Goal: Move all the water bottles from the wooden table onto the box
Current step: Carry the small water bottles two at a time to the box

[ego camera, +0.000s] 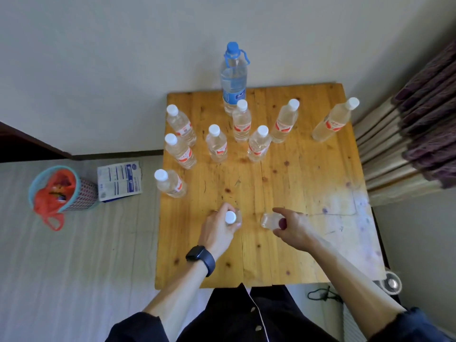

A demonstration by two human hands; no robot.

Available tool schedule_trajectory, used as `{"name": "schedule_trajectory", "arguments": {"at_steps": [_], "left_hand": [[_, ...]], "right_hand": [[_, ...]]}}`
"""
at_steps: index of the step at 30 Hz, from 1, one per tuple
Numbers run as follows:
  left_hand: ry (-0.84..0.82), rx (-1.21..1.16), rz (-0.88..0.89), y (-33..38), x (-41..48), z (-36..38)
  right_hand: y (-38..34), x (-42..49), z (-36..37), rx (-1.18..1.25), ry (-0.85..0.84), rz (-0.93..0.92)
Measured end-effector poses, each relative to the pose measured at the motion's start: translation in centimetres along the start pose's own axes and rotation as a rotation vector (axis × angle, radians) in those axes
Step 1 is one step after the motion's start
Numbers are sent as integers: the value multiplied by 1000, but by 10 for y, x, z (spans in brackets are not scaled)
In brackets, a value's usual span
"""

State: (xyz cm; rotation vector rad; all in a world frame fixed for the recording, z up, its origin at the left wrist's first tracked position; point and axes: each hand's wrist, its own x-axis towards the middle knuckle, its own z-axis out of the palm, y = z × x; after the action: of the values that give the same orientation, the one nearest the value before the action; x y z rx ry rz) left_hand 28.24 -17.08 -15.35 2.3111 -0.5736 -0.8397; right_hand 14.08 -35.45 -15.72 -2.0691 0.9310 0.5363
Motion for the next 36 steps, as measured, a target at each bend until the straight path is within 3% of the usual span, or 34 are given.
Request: {"name": "schedule_trajectory", "arguments": {"at_steps": [6,10,16,21,29,36], "left_hand": [[51,39,52,2,-3,3],[55,-25,81,-1,1,4],[-45,-220,-15,-23,7,14],[-74,-30,51,-23,25,20],[-77,79,134,-26,34,18],[-238,273,325,-10,29,24]], "right_hand": [[8,-1,11,46,22,-29],[17,-5,19,270,120,-25],[15,-10,50,556,284,68],[5,-1,69,642,363,114],[5,4,80,596,517,171],[24,-48,97,595,666,246]]}}
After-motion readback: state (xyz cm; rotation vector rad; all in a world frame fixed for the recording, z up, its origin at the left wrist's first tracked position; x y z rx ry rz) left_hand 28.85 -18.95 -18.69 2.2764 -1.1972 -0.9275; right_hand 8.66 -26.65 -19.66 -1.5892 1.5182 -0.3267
